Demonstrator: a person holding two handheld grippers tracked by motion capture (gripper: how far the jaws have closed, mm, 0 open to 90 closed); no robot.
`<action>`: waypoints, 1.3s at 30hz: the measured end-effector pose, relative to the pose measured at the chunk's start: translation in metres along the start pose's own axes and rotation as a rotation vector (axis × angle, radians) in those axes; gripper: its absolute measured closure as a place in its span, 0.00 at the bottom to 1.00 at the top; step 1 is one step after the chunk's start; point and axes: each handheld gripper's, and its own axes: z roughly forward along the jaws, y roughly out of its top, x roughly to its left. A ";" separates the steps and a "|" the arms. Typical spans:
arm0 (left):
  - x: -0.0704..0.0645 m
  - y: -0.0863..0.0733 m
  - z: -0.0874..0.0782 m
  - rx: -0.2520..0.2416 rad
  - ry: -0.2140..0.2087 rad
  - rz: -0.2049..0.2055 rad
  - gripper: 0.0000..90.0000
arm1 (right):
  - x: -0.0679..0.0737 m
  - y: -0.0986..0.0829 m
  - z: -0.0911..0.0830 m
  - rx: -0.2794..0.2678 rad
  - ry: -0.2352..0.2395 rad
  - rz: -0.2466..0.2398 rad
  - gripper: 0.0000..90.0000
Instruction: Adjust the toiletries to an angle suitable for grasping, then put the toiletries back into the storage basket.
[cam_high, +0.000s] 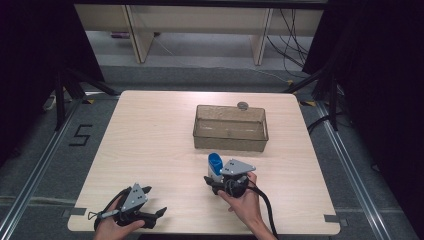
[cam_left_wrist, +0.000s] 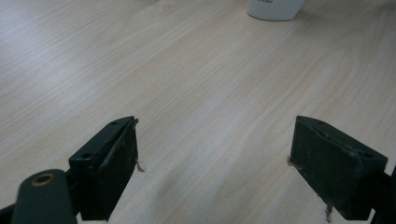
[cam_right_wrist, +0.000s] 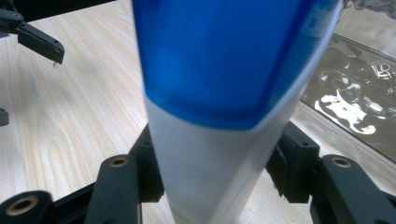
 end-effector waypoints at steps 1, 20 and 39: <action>-0.002 0.000 0.001 -0.021 -0.006 -0.026 0.16 | 0.000 0.000 0.000 -0.001 -0.003 0.001 0.54; -0.001 0.001 -0.002 -0.005 -0.014 0.010 0.17 | -0.003 0.006 -0.008 -0.036 -0.046 -0.019 0.59; -0.002 0.000 -0.002 -0.014 -0.007 0.009 0.16 | -0.024 0.020 -0.021 -0.034 -0.056 -0.014 0.60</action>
